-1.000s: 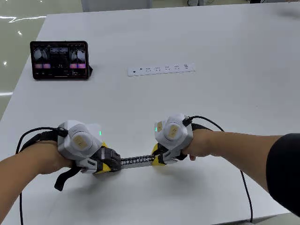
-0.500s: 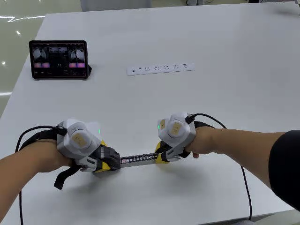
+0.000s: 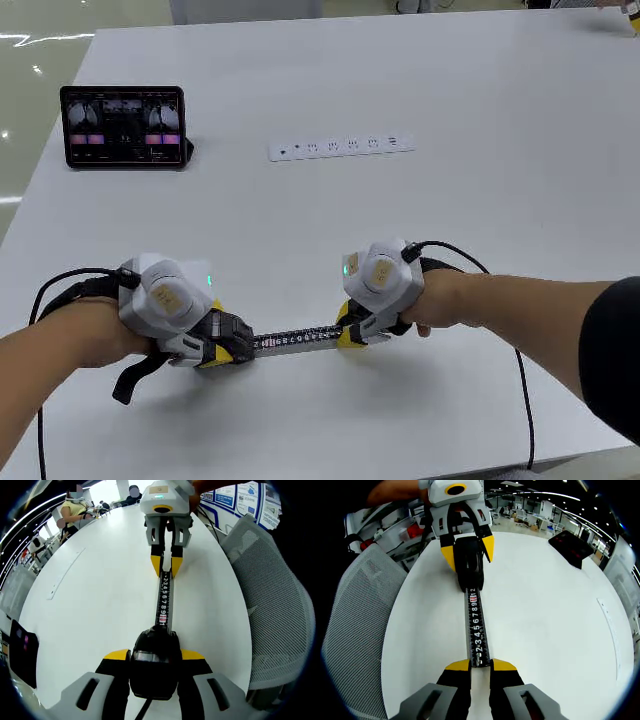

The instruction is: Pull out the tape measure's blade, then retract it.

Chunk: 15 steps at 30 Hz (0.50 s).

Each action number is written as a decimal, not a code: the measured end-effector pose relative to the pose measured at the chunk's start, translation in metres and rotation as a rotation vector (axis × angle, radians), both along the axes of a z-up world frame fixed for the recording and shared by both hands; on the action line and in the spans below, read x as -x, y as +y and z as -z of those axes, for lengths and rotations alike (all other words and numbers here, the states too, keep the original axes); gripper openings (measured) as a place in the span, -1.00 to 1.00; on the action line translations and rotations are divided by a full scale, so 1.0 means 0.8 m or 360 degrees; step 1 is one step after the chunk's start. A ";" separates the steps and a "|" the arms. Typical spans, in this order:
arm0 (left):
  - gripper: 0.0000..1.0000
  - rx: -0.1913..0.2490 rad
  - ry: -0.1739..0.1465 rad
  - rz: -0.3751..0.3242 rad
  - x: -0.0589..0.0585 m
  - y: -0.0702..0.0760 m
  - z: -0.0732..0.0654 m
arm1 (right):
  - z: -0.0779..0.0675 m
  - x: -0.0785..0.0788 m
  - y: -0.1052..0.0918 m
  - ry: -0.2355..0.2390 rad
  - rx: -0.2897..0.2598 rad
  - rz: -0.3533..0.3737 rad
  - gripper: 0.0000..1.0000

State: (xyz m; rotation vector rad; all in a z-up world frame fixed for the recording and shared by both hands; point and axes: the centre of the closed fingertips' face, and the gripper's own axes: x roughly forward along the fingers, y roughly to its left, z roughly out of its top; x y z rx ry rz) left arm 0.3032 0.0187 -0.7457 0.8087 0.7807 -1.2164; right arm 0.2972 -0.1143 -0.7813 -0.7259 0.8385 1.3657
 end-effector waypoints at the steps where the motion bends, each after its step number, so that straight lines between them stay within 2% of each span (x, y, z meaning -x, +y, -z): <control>1: -0.37 -0.0001 0.0000 -0.0001 0.000 0.000 0.000 | 0.000 0.000 0.000 0.0000 0.0000 0.0001 -0.81; 15: -0.37 -0.0002 0.0003 -0.0004 -0.001 0.001 0.000 | -0.002 0.000 -0.006 0.0010 0.0000 0.0019 -0.81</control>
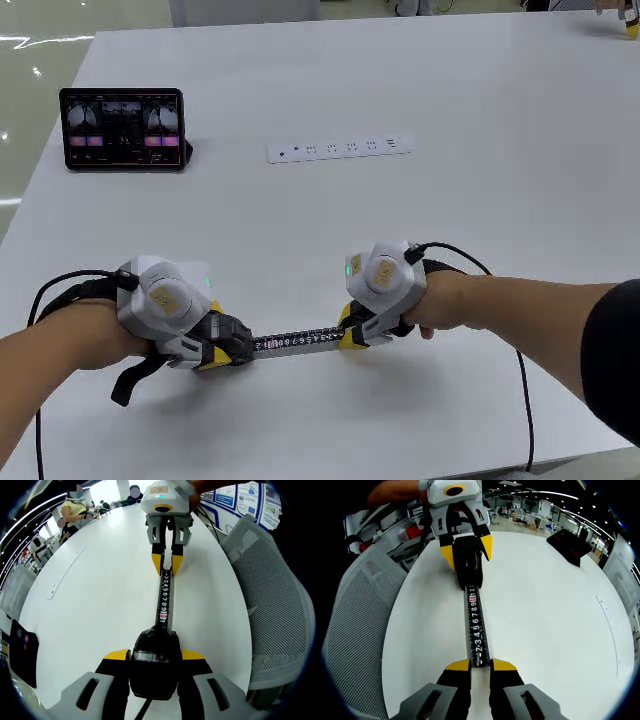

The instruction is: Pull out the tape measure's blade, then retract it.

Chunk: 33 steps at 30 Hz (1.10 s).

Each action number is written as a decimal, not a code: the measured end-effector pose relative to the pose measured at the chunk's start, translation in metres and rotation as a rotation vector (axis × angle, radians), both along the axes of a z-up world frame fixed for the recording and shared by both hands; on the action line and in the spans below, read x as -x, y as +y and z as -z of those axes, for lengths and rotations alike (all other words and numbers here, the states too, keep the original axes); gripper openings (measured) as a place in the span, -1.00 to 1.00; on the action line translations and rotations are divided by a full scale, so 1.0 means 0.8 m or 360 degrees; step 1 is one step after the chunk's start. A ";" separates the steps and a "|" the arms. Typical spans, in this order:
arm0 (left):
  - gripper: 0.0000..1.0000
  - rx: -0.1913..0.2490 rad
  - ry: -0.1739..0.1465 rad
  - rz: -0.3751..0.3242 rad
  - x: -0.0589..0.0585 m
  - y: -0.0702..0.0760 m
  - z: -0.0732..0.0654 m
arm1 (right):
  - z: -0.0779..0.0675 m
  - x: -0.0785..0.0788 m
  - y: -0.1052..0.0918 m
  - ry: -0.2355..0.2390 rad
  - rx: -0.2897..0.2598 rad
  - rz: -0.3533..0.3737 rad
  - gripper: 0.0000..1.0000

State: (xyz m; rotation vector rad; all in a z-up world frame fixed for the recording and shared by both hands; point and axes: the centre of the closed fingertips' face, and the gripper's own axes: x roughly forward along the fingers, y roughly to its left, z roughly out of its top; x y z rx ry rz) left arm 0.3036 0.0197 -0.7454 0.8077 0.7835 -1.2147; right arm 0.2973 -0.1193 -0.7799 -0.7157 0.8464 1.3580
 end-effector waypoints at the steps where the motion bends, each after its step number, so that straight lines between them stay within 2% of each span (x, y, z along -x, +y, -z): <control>1: -0.37 0.0000 0.0000 -0.0001 0.000 0.000 0.000 | 0.000 0.000 -0.001 0.0000 0.0001 0.0000 -0.81; 33: -0.36 -0.0005 -0.0006 -0.0002 0.001 -0.001 0.002 | 0.001 0.002 -0.029 0.0009 -0.0007 0.0028 -0.81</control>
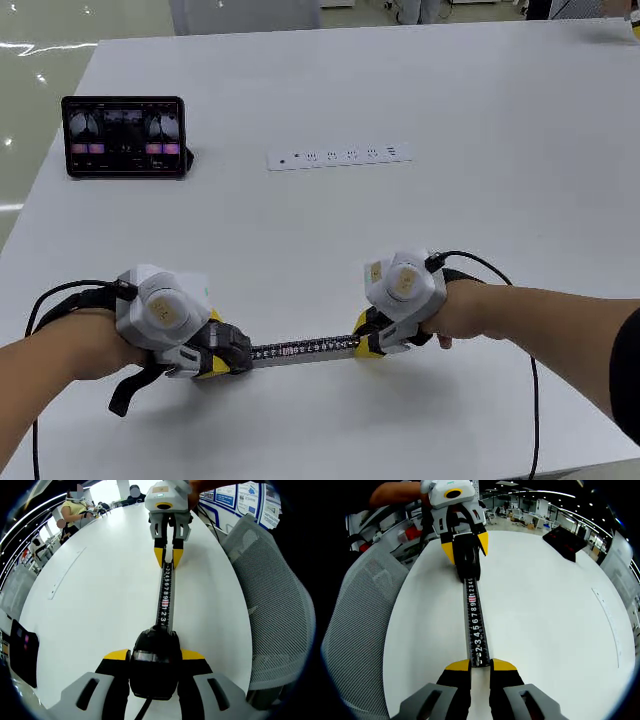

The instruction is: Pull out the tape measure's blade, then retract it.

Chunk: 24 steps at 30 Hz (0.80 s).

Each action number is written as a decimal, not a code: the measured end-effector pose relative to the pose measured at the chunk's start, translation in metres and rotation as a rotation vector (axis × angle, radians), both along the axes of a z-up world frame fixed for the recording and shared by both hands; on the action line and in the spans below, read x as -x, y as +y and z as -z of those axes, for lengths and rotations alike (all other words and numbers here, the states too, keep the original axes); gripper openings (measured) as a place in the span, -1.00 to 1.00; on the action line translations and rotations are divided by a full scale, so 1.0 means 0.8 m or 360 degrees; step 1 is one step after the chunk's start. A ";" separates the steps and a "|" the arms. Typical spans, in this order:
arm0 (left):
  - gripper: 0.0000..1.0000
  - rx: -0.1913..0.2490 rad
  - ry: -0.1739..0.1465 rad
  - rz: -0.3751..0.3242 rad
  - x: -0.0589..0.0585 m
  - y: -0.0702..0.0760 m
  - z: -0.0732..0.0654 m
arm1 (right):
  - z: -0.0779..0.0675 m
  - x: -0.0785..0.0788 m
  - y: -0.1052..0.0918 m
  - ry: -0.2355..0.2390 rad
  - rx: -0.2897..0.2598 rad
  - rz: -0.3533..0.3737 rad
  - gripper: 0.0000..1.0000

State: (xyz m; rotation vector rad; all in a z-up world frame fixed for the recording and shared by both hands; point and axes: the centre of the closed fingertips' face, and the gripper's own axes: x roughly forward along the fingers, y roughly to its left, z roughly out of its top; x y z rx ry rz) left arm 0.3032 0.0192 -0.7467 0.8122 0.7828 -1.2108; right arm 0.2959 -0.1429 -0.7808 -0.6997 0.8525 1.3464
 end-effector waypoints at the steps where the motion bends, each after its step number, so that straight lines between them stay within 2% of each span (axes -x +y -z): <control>1: -0.36 0.0000 0.0001 -0.0001 0.000 0.000 0.000 | 0.000 0.000 -0.001 -0.0001 0.0002 0.0000 -0.81; 24: -0.37 -0.0007 -0.0001 0.0009 -0.001 0.000 0.000 | 0.001 0.002 -0.025 0.0005 0.0010 0.0045 -0.81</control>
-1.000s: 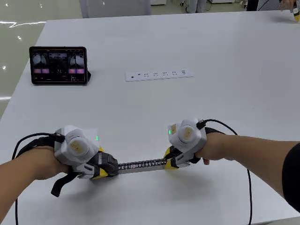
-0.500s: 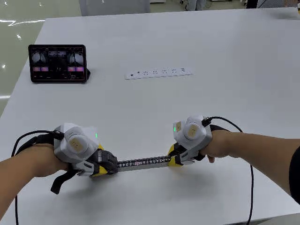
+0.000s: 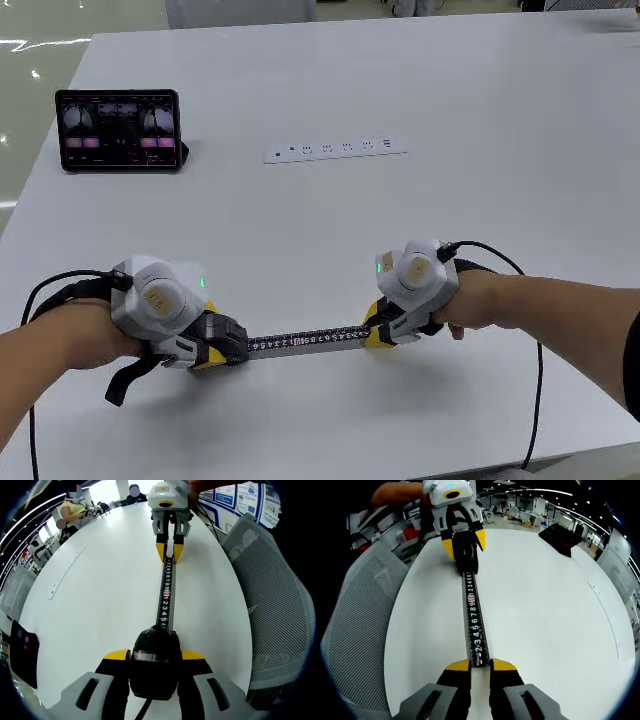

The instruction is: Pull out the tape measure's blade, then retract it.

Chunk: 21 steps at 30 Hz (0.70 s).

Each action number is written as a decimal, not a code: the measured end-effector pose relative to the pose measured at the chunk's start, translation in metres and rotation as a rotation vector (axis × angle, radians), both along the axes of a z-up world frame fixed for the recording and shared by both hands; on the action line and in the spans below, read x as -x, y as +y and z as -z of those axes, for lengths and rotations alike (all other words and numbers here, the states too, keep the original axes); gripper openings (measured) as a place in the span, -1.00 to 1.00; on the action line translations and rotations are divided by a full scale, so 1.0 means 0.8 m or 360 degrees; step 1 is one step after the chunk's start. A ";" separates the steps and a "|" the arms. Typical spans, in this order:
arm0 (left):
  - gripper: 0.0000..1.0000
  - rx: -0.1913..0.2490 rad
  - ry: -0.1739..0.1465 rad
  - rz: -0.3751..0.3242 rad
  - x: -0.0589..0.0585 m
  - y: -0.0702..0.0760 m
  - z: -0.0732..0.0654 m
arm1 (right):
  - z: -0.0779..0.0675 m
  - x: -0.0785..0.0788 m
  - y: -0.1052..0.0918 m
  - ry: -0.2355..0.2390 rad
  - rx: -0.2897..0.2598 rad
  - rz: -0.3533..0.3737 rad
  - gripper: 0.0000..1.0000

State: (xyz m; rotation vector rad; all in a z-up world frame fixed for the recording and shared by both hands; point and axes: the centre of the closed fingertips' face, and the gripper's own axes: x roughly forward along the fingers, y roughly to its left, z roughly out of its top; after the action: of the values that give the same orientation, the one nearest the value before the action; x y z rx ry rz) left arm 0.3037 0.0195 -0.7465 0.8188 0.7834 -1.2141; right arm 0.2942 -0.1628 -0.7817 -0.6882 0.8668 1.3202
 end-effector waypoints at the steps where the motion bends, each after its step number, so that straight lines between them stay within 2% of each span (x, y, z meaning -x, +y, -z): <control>1: -0.37 -0.0001 -0.0001 0.0001 0.000 0.000 0.000 | 0.000 0.000 -0.001 0.0001 0.0000 0.0003 -0.81; 21: -0.37 -0.0005 -0.0007 -0.0004 0.002 -0.002 -0.003 | -0.001 0.002 -0.022 0.0005 0.0022 0.0029 -0.82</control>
State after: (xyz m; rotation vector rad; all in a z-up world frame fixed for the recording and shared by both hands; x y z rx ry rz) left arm 0.3018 0.0182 -0.7443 0.8228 0.7829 -1.2088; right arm 0.2924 -0.1803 -0.7805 -0.6874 0.8837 1.3003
